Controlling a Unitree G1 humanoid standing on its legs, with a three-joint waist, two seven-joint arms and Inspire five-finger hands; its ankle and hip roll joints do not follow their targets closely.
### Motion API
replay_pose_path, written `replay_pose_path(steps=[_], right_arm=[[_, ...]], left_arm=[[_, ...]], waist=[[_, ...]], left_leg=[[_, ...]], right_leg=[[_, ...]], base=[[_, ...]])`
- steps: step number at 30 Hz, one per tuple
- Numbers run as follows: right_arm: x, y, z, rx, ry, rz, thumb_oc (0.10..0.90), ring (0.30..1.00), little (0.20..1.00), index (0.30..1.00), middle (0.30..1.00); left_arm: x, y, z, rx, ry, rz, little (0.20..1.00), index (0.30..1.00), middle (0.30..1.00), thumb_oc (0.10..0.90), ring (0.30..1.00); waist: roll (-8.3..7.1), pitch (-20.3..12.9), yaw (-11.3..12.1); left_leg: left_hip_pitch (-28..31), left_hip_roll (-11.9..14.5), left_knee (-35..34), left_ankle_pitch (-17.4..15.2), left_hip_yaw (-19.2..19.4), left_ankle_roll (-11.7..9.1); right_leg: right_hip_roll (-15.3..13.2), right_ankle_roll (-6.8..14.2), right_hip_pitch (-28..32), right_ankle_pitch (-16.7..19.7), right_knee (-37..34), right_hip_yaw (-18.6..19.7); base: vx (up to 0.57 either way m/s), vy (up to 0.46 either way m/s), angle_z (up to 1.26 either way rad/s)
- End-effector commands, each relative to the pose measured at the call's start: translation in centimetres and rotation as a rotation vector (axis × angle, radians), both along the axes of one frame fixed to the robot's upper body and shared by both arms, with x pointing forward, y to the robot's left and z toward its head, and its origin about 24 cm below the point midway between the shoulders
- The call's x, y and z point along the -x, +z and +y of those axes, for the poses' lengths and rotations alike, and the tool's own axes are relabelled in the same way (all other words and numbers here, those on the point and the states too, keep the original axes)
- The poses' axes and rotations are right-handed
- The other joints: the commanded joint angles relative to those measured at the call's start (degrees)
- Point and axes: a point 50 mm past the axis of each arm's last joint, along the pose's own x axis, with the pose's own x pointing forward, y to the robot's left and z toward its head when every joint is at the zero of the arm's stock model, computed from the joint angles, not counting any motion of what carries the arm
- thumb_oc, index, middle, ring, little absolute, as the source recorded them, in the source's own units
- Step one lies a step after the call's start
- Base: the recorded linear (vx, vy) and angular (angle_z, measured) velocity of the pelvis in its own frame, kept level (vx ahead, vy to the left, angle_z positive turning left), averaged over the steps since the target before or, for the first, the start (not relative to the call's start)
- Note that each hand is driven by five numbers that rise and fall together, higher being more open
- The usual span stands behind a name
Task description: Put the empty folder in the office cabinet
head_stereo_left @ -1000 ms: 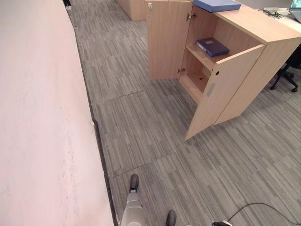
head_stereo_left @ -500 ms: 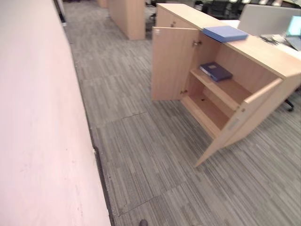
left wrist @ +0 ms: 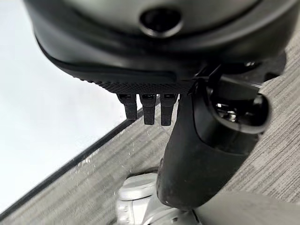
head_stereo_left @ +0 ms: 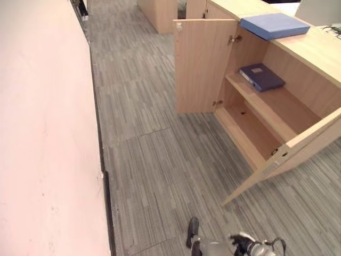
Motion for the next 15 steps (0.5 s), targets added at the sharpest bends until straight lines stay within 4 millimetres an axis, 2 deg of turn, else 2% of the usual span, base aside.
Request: replay_pose_path(steps=[1,2,5,7,8,9,10,11,12,13,14,15], right_arm=[[-0.9,0.0,3.4,-0.142,-0.01,-0.056,0.8,0.9,0.9,0.9,0.9],[-0.3,-0.1,2.6,-0.125,-0.032,-0.038,0.8,0.9,0.9,0.9,0.9],[0.5,-0.4,1.9,-0.098,-0.042,-0.013,0.8,0.9,0.9,0.9,0.9],[1.9,-0.9,1.3,-0.07,-0.058,0.026,0.8,0.9,0.9,0.9,0.9],[1.9,-0.9,1.3,-0.071,-0.058,0.026,0.8,0.9,0.9,0.9,0.9],[2.3,-1.0,1.2,-0.064,-0.057,0.038,0.8,0.9,0.9,0.9,0.9],[2.7,-1.3,1.5,-0.044,-0.03,0.07,0.8,0.9,0.9,0.9,0.9],[2.7,-1.3,1.5,-0.045,-0.03,0.07,0.8,0.9,0.9,0.9,0.9],[6.6,-3.0,6.0,0.009,0.39,0.332,0.8,0.9,0.9,0.9,0.9],[9.4,-3.2,3.7,0.068,0.504,0.508,0.8,0.9,0.9,0.9,0.9],[11.6,-3.2,5.2,0.01,0.97,0.593,0.8,0.9,0.9,0.9,0.9],[11.6,-3.1,5.1,0.01,0.974,0.594,0.8,0.9,0.9,0.9,0.9]], left_arm=[[2.1,0.1,1.1,-0.027,0.001,0.082,0.9,0.9,0.9,0.8,0.9],[1.5,0.1,1.0,-0.024,-0.004,0.062,0.9,0.9,0.9,0.8,0.9],[0.4,0.1,0.8,-0.02,-0.018,0.03,0.9,0.9,0.9,0.8,0.9],[-1.6,0.4,0.6,-0.022,-0.052,-0.03,0.9,0.9,0.9,0.8,0.9],[-1.6,0.4,0.6,-0.022,-0.052,-0.03,0.9,0.9,0.9,0.8,0.9],[-2.1,0.4,0.6,-0.022,-0.061,-0.048,0.9,0.9,0.9,0.8,0.9],[-6.4,1.2,0.0,-0.029,-0.114,-0.151,0.9,0.9,0.9,0.8,0.9],[-6.4,1.3,0.0,-0.03,-0.114,-0.151,0.9,0.9,0.9,0.8,0.9],[-7.6,1.1,-1.8,-0.017,-0.17,-0.14,0.9,0.9,0.9,0.8,0.9],[-7.2,1.0,-2.1,0.001,-0.186,-0.154,0.9,0.9,0.9,0.8,0.9],[-6.2,1.1,-0.6,-0.001,-0.163,-0.138,0.9,0.9,0.9,0.8,0.9],[-6.2,1.0,-0.6,-0.001,-0.16,-0.138,0.9,0.9,0.9,0.8,0.9]], waist=[[0.01,-0.72,-0.36],[0.33,-1.25,-0.49],[0.64,-1.7,-0.71],[0.21,-2.0,-0.89],[0.22,-1.97,-0.86],[-0.08,-1.88,-0.78],[-0.62,-1.83,-1.33],[-0.8,-1.95,-1.42],[-0.99,-1.23,0.36],[-1.1,-0.14,1.46],[-1.93,2.75,3.92],[-2.06,2.66,3.69]], left_leg=[[4.03,-8.76,-7.32,3.84,-0.74,2.11],[5.0,-6.83,-7.32,3.59,-1.03,0.8],[6.3,-4.79,-7.32,4.67,-1.21,-0.58],[5.26,-3.09,-1.81,6.75,-0.02,-2.21],[5.22,-3.08,-1.63,6.62,-0.01,-2.22],[4.28,-2.83,1.35,7.01,0.97,-2.64],[2.3,-2.66,9.98,9.15,4.2,-3.69],[2.07,-2.85,9.96,9.35,4.11,-3.65],[-0.5,-3.22,16.61,10.89,4.05,-3.97],[-2.58,-3.37,21.01,12.21,4.44,-3.75],[-8.58,-5.13,28.4,12.54,4.53,-2.92],[-8.96,-5.32,28.61,12.79,4.58,-2.84]], right_leg=[[-2.59,7.59,7.34,13.81,-19.08,1.33],[-2.3,6.59,7.96,11.47,-17.23,0.79],[-1.48,5.65,9.01,9.19,-15.73,0.3],[-0.31,4.51,11.35,6.75,-15.36,0.51],[-0.29,4.49,11.38,6.72,-15.34,0.51],[0.05,4.01,12.52,5.79,-15.45,0.9],[1.27,2.84,15.36,4.15,-15.42,2.28],[1.07,2.87,15.18,4.24,-15.45,2.23],[0.94,2.36,16.9,3.43,-15.53,1.39],[0.96,1.93,18.27,2.79,-15.61,1.36],[0.64,1.33,20.31,1.44,-15.85,2.53],[0.44,1.35,20.08,1.64,-15.87,2.51]], base=[[0.6,-0.265,0.65],[0.41,-0.193,0.63],[0.34,-0.174,0.58],[0.38,-0.216,0.18],[0.18,-0.112,0.06],[0.29,-0.157,0.11],[0.28,-0.155,0.08],[0.28,-0.152,-0.04],[0.11,-0.099,-0.18],[0.12,-0.197,-0.2],[0.04,-0.144,-0.09],[-0.01,-0.129,0.03]])
